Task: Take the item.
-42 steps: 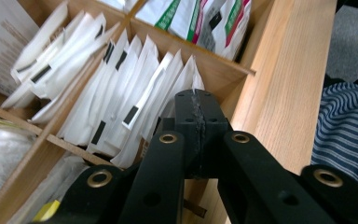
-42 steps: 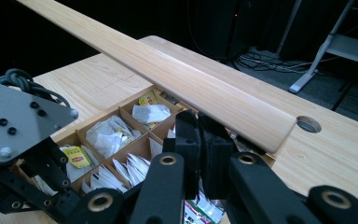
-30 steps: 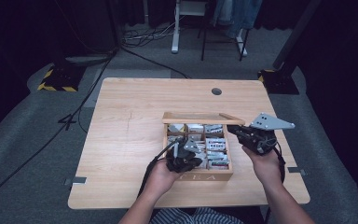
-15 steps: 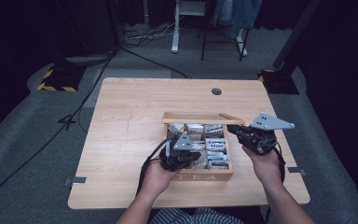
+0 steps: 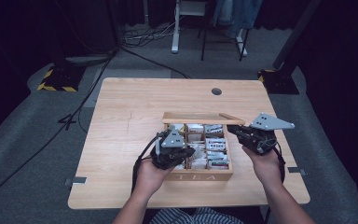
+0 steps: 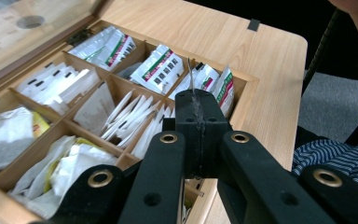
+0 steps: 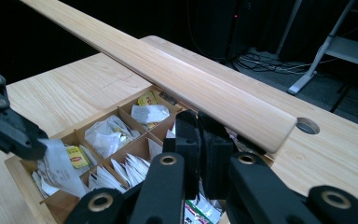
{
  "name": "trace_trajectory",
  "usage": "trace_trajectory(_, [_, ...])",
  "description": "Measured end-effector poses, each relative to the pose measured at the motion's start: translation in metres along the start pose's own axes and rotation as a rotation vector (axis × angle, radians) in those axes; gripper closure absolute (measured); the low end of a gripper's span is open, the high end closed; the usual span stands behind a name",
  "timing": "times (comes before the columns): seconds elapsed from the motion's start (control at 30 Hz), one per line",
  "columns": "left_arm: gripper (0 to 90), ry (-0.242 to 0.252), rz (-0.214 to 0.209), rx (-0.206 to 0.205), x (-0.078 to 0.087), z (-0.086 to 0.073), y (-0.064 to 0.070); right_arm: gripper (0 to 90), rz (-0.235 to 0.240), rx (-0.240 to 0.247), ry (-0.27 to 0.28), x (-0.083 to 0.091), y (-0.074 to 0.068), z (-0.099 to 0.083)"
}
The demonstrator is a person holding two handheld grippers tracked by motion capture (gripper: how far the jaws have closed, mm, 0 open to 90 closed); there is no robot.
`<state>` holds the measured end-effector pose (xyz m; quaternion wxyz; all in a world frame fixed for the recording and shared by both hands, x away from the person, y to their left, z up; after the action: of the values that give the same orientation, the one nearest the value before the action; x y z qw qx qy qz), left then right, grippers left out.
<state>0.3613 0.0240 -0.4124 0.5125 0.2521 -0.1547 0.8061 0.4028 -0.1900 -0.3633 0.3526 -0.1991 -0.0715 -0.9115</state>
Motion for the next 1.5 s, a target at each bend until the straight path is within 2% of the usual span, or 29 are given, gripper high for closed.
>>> trace_trajectory(0.13, [89.5, 0.004, 0.014, 0.004, 0.007, -0.001, -0.003, 87.0, 0.001, 0.0, -0.001, 0.0, 0.0, 0.0])
trace_trajectory(0.2, [89.5, 0.002, 0.031, 0.009, 0.012, -0.004, -0.006, 87.0, 0.0, 0.001, -0.002, 0.0, 0.0, 0.0])
trace_trajectory(0.23, [89.5, -0.002, 0.053, 0.01, 0.019, -0.007, -0.01, 86.9, -0.001, 0.002, -0.001, 0.0, 0.0, 0.0])
trace_trajectory(0.27, [89.5, -0.002, 0.053, 0.01, 0.019, -0.007, -0.01, 86.9, -0.001, 0.002, -0.001, 0.0, 0.0, 0.0])
trace_trajectory(0.37, [89.5, 0.011, 0.07, 0.039, 0.032, -0.013, -0.018, 86.9, 0.001, 0.001, 0.006, 0.0, 0.001, 0.002])
trace_trajectory(0.5, [89.5, 0.014, 0.093, 0.05, 0.041, -0.017, -0.025, 86.8, 0.001, 0.001, 0.006, 0.0, 0.001, 0.002])
trace_trajectory(0.8, [89.5, 0.012, 0.11, 0.069, 0.051, -0.022, -0.032, 86.7, 0.002, 0.001, 0.008, 0.0, 0.001, 0.002])
trace_trajectory(1.07, [89.5, -0.007, 0.179, 0.092, 0.066, -0.034, -0.046, 86.8, 0.004, 0.001, 0.006, 0.001, 0.001, 0.001])
trace_trajectory(1.2, [89.5, -0.018, 0.195, 0.102, 0.07, -0.04, -0.051, 86.7, 0.004, 0.001, 0.006, 0.001, 0.001, 0.001])
trace_trajectory(1.23, [89.5, -0.02, 0.2, 0.122, 0.072, -0.044, -0.055, 86.7, 0.005, 0.003, 0.006, 0.001, 0.001, 0.001])
trace_trajectory(1.4, [89.4, -0.03, 0.215, 0.154, 0.074, -0.053, -0.064, 86.7, 0.005, 0.004, 0.006, 0.001, 0.001, 0.001])
trace_trajectory(1.5, [89.5, -0.043, 0.236, 0.202, 0.074, -0.064, -0.074, 86.7, 0.004, 0.004, 0.005, 0.001, 0.001, 0.001])
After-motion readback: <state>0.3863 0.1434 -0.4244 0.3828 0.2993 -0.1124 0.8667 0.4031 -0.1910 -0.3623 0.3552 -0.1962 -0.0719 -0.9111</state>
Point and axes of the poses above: each handheld gripper's, and its own axes: x roughly backward along the jaws, z roughly out of its top, y roughly to its right, the point moved 6 cm from there along -x, roughly forward along the jaws, and after that the axes turned 5 degrees about -x, right-handed, at the moved point
